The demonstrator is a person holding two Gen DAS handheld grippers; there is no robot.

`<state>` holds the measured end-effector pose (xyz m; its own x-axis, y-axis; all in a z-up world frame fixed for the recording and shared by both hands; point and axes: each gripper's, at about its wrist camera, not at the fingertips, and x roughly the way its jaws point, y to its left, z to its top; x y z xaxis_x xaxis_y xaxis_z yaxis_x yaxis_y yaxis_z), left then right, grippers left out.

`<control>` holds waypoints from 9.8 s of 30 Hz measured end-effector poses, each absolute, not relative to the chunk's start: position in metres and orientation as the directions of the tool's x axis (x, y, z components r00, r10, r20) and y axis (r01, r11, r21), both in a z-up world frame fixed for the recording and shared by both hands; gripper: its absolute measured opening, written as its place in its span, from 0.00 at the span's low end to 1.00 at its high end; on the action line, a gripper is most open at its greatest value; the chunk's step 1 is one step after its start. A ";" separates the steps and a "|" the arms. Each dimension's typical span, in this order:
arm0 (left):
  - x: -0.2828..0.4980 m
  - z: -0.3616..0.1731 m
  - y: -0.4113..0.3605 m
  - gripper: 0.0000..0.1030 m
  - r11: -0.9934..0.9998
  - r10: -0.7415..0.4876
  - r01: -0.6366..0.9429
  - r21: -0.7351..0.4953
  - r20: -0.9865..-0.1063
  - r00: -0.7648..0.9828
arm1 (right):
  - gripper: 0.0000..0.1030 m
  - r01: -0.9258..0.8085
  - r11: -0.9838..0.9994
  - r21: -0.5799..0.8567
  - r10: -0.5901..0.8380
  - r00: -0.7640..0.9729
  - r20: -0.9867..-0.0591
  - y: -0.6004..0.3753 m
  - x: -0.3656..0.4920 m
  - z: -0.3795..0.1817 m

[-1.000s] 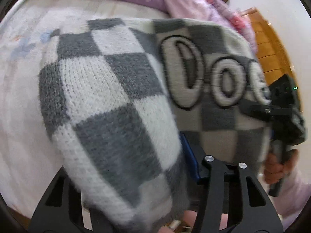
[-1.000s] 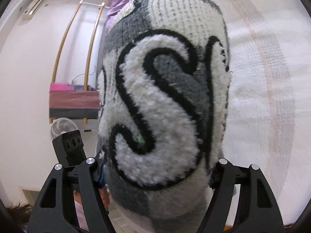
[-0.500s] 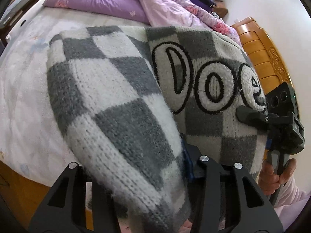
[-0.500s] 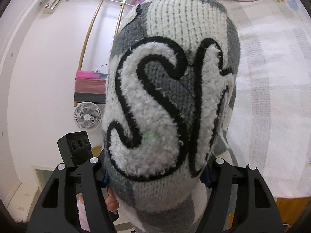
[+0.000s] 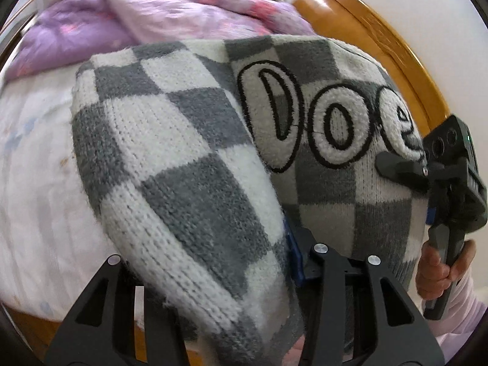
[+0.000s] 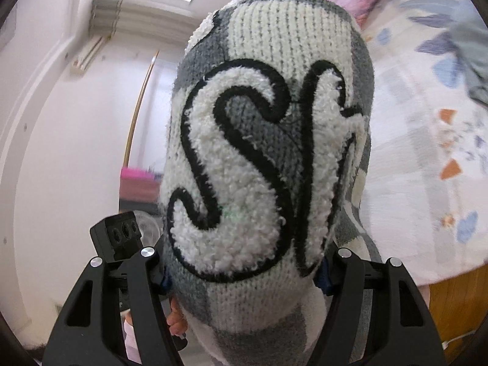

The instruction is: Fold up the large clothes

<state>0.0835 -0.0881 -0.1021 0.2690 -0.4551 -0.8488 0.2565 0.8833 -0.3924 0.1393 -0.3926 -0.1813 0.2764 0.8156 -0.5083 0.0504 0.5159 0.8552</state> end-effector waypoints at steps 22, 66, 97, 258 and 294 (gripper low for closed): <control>0.152 -0.138 -0.339 0.44 0.874 -0.459 0.270 -0.404 -0.869 0.186 | 0.62 0.060 0.553 0.831 0.777 0.324 -0.540 -0.573 0.184 -0.181; 0.386 -0.387 -0.491 0.45 0.984 -0.094 0.154 -0.091 -0.995 0.014 | 0.63 0.266 0.812 0.519 0.481 0.197 -0.854 -0.892 0.363 -0.382; 0.333 -0.488 -0.470 0.45 0.803 -0.548 -0.329 -0.497 -0.833 -0.078 | 0.65 0.375 0.810 0.451 0.471 0.045 -0.881 -0.808 0.283 -0.405; 0.128 -0.069 -0.326 0.92 0.949 -0.248 0.311 -0.053 -0.735 0.631 | 0.92 0.217 0.964 0.157 -0.056 0.737 -0.673 -0.495 0.048 -0.057; 0.129 -0.072 -0.324 0.92 0.951 -0.241 0.304 -0.055 -0.747 0.619 | 0.92 0.207 0.969 0.137 -0.051 0.705 -0.707 -0.499 0.064 -0.063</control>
<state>0.1293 -0.3242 -0.0717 0.6189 -0.2413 -0.7475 0.3042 0.9510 -0.0551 0.0640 -0.4990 -0.0631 0.7054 -0.0509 -0.7070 0.2067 0.9688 0.1366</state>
